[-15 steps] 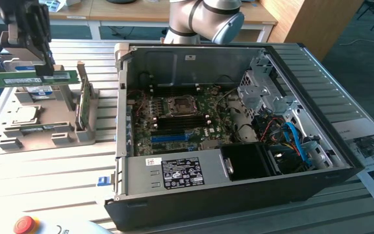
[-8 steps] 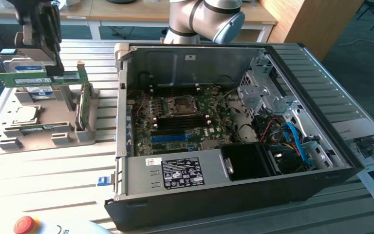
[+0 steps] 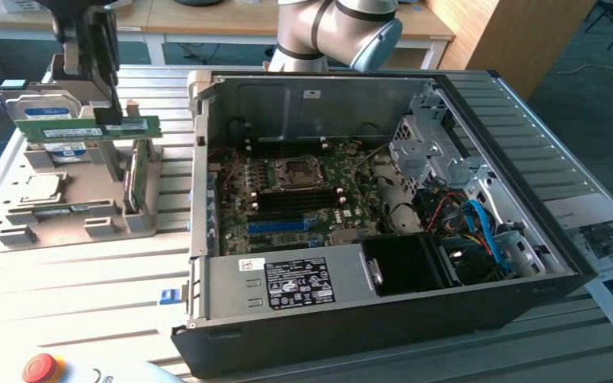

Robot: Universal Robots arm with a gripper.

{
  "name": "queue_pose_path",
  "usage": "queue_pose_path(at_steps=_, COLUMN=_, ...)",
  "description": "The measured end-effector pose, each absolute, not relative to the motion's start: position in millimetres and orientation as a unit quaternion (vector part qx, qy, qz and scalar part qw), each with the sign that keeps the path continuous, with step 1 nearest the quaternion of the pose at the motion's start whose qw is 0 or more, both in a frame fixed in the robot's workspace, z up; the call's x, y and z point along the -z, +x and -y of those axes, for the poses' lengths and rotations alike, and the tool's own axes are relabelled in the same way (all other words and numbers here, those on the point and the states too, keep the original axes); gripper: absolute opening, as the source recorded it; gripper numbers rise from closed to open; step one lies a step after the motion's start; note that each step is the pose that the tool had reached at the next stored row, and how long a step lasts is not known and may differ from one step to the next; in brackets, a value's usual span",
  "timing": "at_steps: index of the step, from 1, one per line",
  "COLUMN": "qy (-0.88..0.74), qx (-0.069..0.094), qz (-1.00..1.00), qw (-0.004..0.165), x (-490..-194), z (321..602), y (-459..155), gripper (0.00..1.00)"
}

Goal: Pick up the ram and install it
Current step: 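Pick up the ram and move it above insertion slot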

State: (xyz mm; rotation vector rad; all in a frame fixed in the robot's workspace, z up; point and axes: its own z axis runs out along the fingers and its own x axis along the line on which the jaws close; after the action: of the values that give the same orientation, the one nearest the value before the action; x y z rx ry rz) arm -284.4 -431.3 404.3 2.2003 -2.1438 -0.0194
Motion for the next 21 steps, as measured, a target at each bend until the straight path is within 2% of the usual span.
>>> queue_pose_path(at_steps=21, qy=0.716, qx=0.007, qz=0.697, qw=0.036, x=-404.4, z=434.9, y=-236.7, gripper=0.12)
